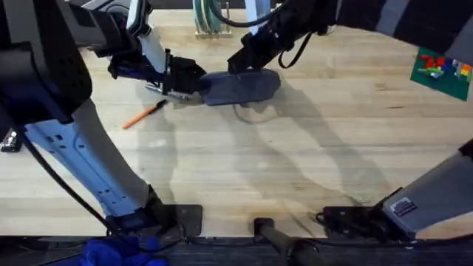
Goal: Unzip the bag, pick up the pens from the table one at a time and place them inside, then zip the bag closed.
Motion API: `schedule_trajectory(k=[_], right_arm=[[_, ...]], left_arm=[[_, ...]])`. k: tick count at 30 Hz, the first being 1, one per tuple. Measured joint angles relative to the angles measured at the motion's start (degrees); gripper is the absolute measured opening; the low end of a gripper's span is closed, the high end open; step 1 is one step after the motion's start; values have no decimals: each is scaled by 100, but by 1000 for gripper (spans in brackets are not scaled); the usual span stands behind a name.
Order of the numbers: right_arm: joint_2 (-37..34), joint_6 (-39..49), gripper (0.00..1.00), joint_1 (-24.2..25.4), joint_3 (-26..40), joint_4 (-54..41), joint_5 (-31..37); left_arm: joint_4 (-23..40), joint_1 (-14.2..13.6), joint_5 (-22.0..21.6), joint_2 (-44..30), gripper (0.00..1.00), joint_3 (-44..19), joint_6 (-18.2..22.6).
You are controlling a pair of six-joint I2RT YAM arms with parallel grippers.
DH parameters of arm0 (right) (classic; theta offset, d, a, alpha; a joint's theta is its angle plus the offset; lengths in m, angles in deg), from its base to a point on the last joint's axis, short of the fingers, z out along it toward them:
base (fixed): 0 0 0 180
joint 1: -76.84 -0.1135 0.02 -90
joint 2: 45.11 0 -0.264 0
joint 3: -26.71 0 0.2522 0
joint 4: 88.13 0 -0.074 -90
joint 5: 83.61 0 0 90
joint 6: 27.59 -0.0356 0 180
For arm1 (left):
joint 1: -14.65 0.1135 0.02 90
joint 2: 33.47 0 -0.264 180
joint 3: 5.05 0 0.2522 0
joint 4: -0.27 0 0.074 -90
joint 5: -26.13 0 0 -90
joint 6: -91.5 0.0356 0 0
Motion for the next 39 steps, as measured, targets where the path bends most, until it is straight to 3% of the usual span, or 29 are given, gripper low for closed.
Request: schedule_trajectory(k=[22, 39], right_arm=[[-427, -339, 30, -527, 0, 728, -61], [-438, -565, 30, -563, 0, 898, -66]], left_arm=[[-8, 0, -2, 0, 42, 0, 0], [-20, 0, 2, 0, 42, 0, 0]])
